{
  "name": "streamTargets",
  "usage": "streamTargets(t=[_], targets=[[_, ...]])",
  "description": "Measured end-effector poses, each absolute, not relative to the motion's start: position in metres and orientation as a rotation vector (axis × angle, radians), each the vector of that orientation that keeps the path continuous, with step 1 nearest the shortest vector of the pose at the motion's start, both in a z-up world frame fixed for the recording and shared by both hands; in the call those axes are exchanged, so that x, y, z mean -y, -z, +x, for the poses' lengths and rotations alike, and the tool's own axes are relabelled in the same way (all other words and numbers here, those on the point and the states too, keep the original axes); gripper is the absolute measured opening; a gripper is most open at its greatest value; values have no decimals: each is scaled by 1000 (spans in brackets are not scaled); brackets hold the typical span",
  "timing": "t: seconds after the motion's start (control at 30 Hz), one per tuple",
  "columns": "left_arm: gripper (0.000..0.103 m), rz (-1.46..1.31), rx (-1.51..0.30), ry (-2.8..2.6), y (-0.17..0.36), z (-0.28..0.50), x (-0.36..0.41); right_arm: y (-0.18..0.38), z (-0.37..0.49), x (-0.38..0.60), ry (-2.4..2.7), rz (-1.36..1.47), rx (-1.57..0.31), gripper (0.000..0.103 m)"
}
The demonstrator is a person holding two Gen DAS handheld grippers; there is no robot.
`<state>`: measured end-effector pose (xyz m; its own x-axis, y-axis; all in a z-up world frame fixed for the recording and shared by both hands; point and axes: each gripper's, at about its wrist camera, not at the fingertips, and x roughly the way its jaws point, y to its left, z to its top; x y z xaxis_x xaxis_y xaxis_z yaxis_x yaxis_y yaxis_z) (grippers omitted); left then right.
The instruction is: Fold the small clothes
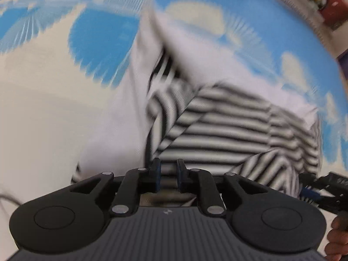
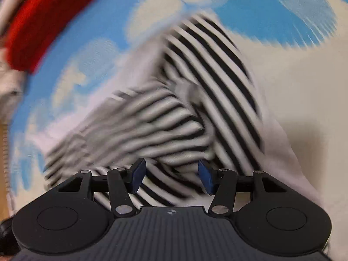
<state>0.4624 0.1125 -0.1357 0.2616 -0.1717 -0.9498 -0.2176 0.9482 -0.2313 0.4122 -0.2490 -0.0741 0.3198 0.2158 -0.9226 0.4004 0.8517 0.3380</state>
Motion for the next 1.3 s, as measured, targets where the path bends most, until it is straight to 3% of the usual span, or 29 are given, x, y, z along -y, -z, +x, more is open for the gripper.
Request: streamTargets(t=[0.1,0.23,0.33,0.4,0.47,0.53,0.7,0.8,0.87,0.9,1.3], targets=[[17,-287,-1239,-56,110,448,-105,47,400,245,145,547,-1191,52],[37,-180,-1036,7,46,412,-88,-27,357,235,79,437,-936,52],[40,-157,-949,41,2,378,-86,-75,315,238,41,419,-810,53],[50,-146,-885,49,-22,351,-87,-99,279,239,-7,393,-749,53],[67,-142,-807,57,-46,313,-89,-116,246,241,-31,332,-689,55],[69,-130,-743,74,-64,276,-86,-124,208,241,-47,252,-644,56],[69,-17,-619,68,-60,189,-78,-104,131,252,-46,165,-638,57],[46,55,-648,88,-22,152,-74,-81,99,260,4,180,-682,57],[22,61,-756,74,8,141,-74,-68,89,264,16,215,-704,57],[20,43,-803,67,16,139,-76,-61,86,266,17,220,-720,57],[19,-78,-844,70,31,136,-111,-15,81,284,94,217,-790,57]])
